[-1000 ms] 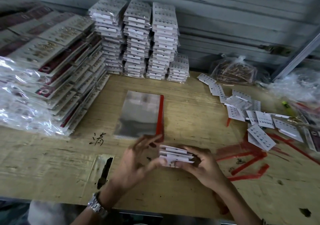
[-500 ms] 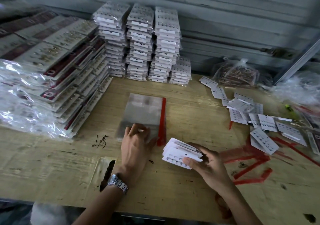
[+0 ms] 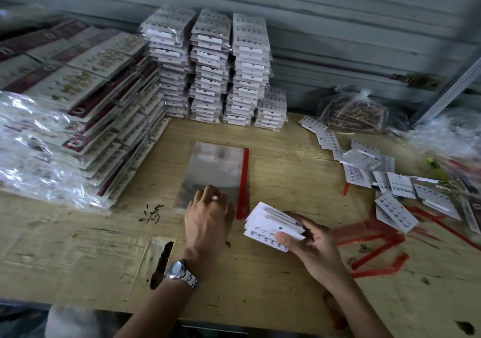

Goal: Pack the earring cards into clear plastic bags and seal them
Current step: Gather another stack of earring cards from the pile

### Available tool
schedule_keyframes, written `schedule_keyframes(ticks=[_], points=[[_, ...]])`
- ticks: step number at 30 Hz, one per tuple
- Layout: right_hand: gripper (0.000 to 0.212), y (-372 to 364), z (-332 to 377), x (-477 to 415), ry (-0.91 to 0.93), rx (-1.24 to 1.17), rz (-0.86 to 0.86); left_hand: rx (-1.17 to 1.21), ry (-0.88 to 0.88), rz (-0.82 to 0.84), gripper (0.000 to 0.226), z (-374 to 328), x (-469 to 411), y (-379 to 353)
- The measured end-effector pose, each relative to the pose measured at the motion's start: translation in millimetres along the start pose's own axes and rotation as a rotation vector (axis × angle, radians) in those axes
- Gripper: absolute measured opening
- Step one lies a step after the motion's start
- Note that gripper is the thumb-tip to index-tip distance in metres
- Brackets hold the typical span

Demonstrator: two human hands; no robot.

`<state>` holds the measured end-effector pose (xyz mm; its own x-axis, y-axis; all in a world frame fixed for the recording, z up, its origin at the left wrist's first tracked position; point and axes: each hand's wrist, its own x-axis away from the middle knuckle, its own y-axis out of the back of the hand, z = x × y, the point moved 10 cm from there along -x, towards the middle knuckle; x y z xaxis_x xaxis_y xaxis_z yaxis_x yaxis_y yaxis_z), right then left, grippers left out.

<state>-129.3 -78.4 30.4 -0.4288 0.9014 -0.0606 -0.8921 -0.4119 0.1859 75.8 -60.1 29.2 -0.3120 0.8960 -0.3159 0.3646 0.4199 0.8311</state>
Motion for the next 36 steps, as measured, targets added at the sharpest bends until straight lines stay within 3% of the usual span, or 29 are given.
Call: schedule_keyframes(ticks=[7, 16, 22, 36], points=[[0.029, 0, 2, -2, 0.039, -0.019, -0.025, -0.211, 0.056, 0.133, 0.039, -4, -7, -8], [0.032, 1, -6, -4, 0.023, -0.042, -0.041, -0.249, 0.095, 0.230, 0.011, -7, -9, -15], [0.031, 2, -9, -5, 0.014, -0.068, -0.052, -0.220, 0.074, 0.127, 0.027, -5, -8, -10], [0.035, 1, -14, -5, -0.024, -0.119, -0.080, -0.076, 0.087, 0.078, 0.014, -8, -4, -5]])
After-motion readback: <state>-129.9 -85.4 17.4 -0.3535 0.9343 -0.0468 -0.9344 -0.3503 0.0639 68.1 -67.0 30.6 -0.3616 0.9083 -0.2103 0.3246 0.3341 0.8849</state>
